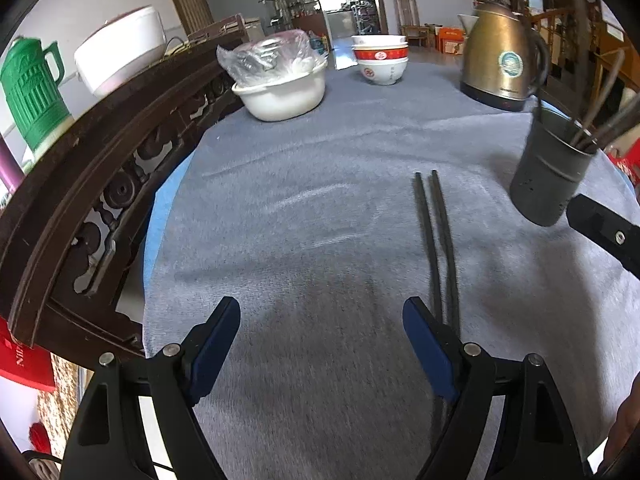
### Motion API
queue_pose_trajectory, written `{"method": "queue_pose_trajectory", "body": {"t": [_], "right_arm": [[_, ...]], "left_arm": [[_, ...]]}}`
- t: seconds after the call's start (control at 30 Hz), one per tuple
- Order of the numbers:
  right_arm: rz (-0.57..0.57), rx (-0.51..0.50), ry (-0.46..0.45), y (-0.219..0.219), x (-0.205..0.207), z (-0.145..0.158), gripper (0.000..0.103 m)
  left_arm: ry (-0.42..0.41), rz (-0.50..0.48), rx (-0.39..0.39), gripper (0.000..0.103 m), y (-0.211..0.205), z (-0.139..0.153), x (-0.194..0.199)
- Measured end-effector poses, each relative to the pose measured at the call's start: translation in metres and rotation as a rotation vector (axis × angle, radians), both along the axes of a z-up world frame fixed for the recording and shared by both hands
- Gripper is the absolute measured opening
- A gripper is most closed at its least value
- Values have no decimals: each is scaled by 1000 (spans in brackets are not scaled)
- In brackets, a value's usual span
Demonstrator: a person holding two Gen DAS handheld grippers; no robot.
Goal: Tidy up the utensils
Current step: 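Close the right tool on a dark chopstick and lift it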
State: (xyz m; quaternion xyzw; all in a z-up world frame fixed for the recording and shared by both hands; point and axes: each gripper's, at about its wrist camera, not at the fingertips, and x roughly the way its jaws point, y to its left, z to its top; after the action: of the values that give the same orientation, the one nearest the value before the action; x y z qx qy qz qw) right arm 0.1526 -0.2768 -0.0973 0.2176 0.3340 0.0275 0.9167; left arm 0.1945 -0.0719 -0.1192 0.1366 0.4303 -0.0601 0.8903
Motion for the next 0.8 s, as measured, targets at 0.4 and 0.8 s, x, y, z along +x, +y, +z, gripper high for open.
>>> {"method": "queue_pose_trajectory", "body": {"t": [0.4,0.8], "right_arm": [[28,-57,68,29,38,-13,59],[36,-118,201,45,92,-35,28]], "left_arm": [[44,61,-36,84,26,-17,26],[80,107,-59,84,53,-31,41]]}}
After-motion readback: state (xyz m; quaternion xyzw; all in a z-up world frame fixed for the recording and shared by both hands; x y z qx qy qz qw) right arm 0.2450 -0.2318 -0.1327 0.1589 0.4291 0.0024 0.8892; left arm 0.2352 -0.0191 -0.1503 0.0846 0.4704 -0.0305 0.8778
